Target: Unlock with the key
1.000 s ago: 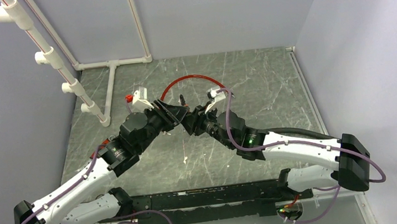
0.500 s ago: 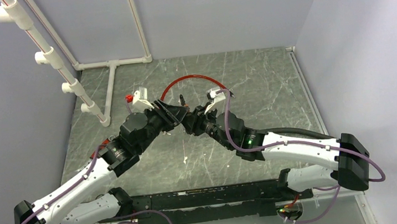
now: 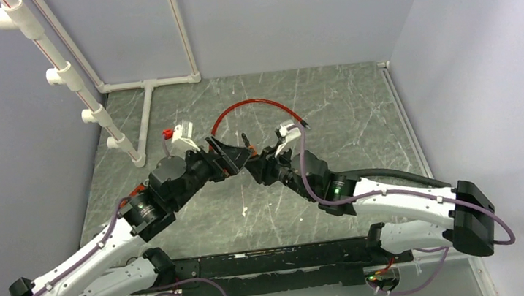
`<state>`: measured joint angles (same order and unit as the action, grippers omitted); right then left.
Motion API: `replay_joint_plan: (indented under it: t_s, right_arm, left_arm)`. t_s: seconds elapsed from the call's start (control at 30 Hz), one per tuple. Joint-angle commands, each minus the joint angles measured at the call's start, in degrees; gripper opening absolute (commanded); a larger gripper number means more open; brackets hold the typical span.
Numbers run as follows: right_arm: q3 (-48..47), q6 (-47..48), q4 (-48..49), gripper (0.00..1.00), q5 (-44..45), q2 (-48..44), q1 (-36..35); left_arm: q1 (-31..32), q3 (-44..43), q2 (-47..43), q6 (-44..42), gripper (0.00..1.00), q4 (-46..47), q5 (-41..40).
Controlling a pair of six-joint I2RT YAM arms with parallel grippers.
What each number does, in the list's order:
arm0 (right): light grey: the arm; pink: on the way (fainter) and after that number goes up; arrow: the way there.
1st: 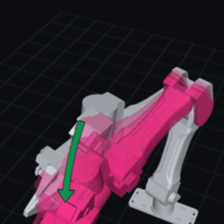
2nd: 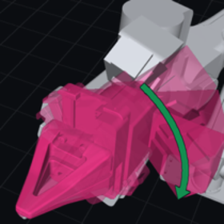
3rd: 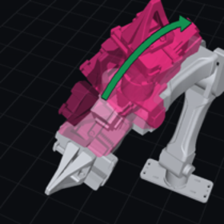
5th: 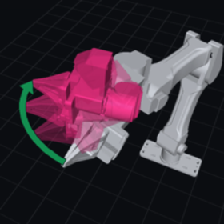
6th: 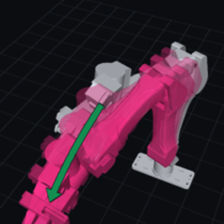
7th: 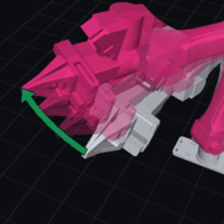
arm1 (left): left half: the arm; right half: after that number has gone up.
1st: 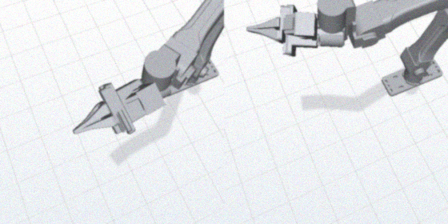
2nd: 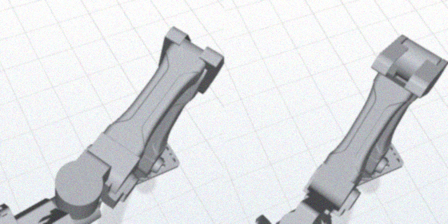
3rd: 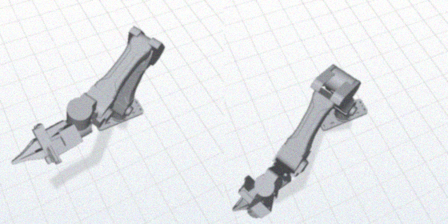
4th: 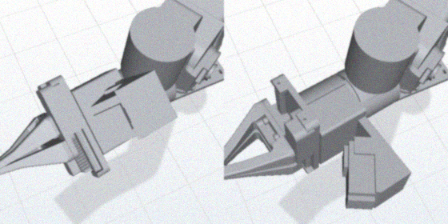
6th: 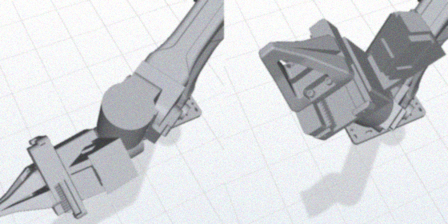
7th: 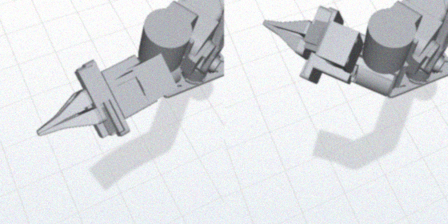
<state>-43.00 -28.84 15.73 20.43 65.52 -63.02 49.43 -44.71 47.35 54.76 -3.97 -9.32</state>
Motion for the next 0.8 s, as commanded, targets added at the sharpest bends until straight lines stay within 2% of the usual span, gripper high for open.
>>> replay_joint_plan:
  t_s: [0.0, 0.37, 0.6, 0.77]
  right_arm:
    - [1.2, 2.4, 2.6, 0.0, -5.8, -4.5, 0.0]
    - [2.8, 7.3, 1.8, 0.0, -16.9, -6.8, -0.9]
    - [3.2, 9.1, 1.8, 0.0, -18.3, -7.0, -1.3]
    - [2.7, 9.7, 1.4, 0.0, -17.9, -7.0, -1.5]
  left_arm:
    - [0.2, -2.3, -1.6, -2.0, 0.97, -4.2, -2.1]
    - [0.2, -5.4, 1.4, -1.5, 0.79, -6.0, -3.6]
    - [0.2, -4.9, 3.7, -0.3, 0.56, -5.3, -2.4]
    - [0.2, -2.8, 2.9, 1.0, 0.44, -4.0, -2.4]
